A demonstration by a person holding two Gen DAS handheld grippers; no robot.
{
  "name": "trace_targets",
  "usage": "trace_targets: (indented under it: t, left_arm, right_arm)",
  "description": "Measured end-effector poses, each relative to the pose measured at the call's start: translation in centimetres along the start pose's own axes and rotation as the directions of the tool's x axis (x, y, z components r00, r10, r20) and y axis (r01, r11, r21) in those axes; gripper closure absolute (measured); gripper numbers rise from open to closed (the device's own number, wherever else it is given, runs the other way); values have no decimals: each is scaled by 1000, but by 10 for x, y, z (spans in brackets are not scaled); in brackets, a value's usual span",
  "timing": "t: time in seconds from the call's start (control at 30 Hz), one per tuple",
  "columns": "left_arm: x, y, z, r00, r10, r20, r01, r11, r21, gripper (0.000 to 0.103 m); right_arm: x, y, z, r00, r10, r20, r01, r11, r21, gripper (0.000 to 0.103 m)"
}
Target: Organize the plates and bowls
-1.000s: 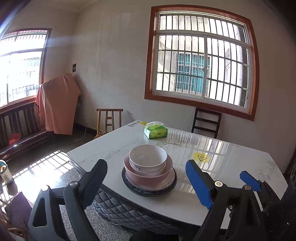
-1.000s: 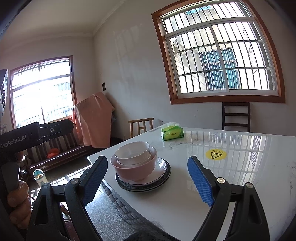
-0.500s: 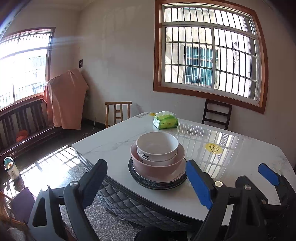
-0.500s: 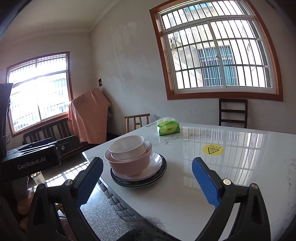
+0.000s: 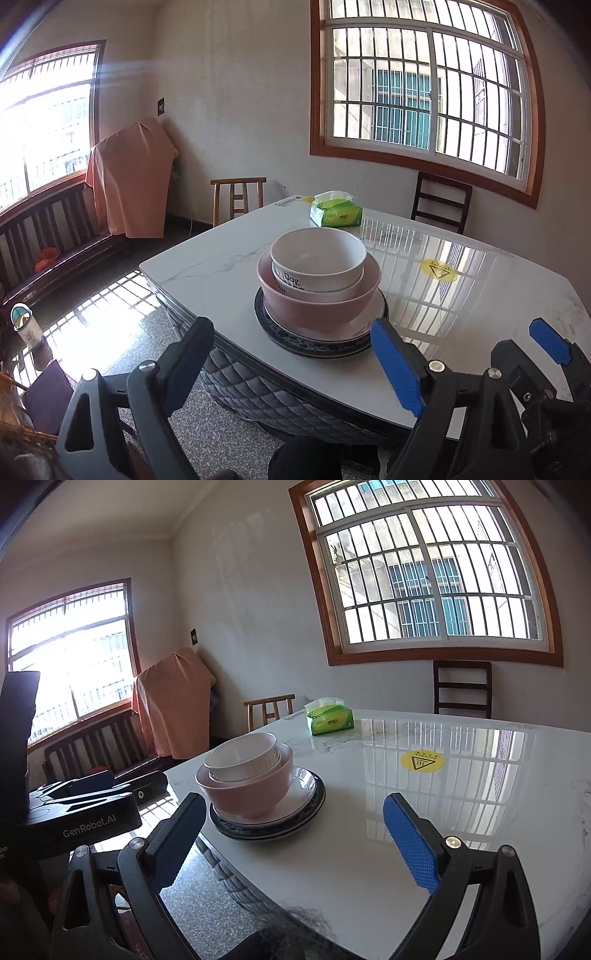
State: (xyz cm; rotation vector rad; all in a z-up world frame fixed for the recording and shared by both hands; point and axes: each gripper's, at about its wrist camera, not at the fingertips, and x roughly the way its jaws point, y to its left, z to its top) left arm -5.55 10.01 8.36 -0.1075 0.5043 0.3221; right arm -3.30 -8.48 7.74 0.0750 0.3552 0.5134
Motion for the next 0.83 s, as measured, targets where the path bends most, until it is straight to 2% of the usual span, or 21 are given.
trace_targets:
  t: [0.43,0.57,0.63,0.77,0.83]
  left_arm:
    - [33,-8,-10,997,-2,-73,4,1000,25,14]
    - [37,-11,-12,998,42,-48,-40,998,55,14]
    - [39,-11,-10,998,44,-49,-41,997,58,14]
    - [43,-11,-6,997,32,-67,-29,998,49,14]
    - [47,-12,-7,995,23,-95,-18,999,44,14]
  right_arm:
    - [18,-12,-11,998,-11,-55,12,1000,21,7]
    - [22,-25,-11,997,-20,-76,23,999,40,7]
    - [23,-39,-7,994,-55,-89,59,997,39,7]
    - [24,-97,0,969,-163,-183,180,980,80,6]
    - [31,-135,0,935,-245,-258,275,957,86,6]
